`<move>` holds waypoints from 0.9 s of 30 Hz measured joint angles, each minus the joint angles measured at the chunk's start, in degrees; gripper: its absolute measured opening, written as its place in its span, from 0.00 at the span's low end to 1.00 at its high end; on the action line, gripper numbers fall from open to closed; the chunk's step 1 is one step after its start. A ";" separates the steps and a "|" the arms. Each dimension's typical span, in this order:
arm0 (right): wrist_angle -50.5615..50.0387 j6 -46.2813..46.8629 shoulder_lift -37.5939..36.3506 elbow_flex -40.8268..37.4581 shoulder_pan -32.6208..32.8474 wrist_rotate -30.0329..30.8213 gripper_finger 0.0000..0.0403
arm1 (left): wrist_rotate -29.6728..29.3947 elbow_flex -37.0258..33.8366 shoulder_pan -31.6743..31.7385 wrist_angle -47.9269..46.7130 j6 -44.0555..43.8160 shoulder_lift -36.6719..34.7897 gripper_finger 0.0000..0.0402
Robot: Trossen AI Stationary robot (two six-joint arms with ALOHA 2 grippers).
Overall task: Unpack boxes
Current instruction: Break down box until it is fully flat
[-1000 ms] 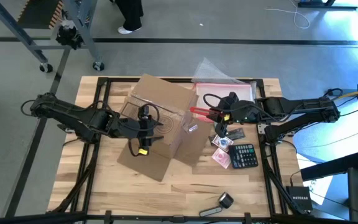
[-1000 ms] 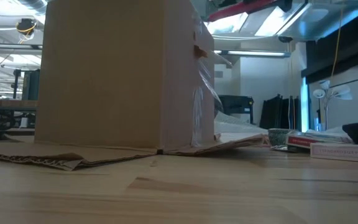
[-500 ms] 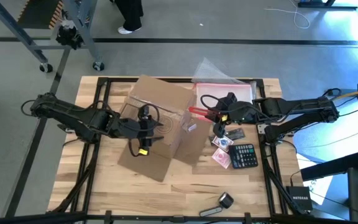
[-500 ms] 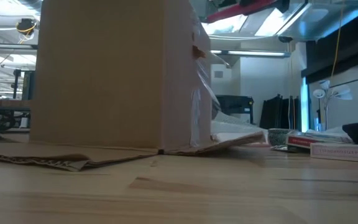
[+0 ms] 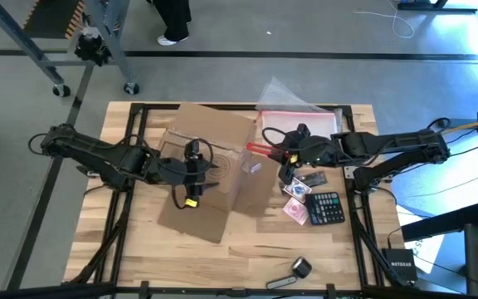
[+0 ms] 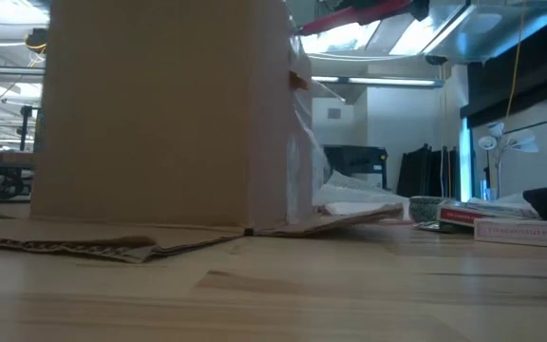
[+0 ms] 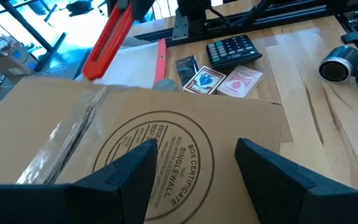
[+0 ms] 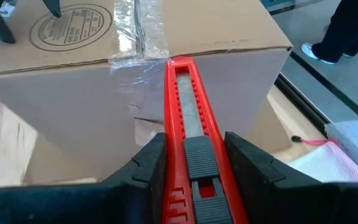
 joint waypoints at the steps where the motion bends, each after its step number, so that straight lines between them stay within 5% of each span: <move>1: 0.70 -0.66 0.40 0.00 -0.03 -0.03 0.33 | 0.03 0.00 0.00 0.04 -0.01 0.00 0.55; 27: 1.56 -3.82 1.61 0.00 -0.04 -1.30 0.33 | -3.23 1.15 -5.85 0.61 -2.41 4.78 0.55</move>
